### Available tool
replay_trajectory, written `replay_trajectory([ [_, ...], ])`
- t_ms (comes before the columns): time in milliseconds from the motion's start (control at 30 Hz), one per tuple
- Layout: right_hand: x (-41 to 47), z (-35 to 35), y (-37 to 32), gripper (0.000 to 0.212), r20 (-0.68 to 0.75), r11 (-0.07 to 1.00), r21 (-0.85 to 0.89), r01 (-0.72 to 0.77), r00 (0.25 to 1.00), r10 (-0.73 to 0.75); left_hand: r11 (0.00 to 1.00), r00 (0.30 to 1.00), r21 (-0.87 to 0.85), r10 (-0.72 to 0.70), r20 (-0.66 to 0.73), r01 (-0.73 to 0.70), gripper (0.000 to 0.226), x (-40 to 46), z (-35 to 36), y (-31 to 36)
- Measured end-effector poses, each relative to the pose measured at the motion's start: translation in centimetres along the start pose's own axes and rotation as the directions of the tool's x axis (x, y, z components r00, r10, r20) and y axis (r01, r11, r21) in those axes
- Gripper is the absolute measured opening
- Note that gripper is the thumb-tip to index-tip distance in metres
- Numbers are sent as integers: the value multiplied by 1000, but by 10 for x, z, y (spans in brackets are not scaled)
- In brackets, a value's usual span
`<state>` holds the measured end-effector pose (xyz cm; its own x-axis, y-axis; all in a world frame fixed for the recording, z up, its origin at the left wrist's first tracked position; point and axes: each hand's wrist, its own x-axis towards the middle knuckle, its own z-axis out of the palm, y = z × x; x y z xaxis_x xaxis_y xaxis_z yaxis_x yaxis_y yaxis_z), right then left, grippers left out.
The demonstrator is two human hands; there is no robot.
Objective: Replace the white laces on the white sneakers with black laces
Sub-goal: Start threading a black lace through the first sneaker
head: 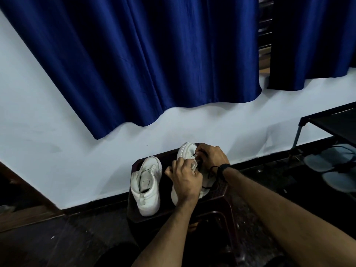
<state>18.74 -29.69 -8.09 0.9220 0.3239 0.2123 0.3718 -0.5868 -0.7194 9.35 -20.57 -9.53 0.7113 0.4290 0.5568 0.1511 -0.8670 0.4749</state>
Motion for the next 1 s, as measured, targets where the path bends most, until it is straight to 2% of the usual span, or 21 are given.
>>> replay_trajectory([
  [167, 11, -7, -11, 11, 90, 972, -197, 129, 989, -113, 999, 1000, -20, -29, 8, 29, 35, 1, -3, -5],
  [333, 24, -16, -28, 12, 267, 885, -372, 279, 946, -186, 999, 999, -17, -50, 15, 51, 35, 3, -6, -9],
  [433, 30, -20, -37, 17, 345, 795, -480, 371, 913, -217, 998, 998, -15, -56, 29, 56, 34, 3, -6, -10],
  [600, 37, -20, -55, 20, 460, 570, -617, 542, 836, -297, 999, 999, -1, -35, 34, 35, 31, 4, -9, -13],
  [667, 43, -17, -59, 18, 456, 595, -600, 534, 840, -293, 999, 999, -16, -47, 14, 48, 32, 5, -11, -14],
  [800, 53, -5, -53, 19, 412, 851, -350, 392, 880, -236, 997, 997, -22, -69, -29, 69, 32, 7, -14, -18],
  [1000, 50, 12, -56, 27, 422, 909, -205, 363, 871, -253, 988, 989, -49, -147, -22, 146, 20, 14, -17, -36],
])
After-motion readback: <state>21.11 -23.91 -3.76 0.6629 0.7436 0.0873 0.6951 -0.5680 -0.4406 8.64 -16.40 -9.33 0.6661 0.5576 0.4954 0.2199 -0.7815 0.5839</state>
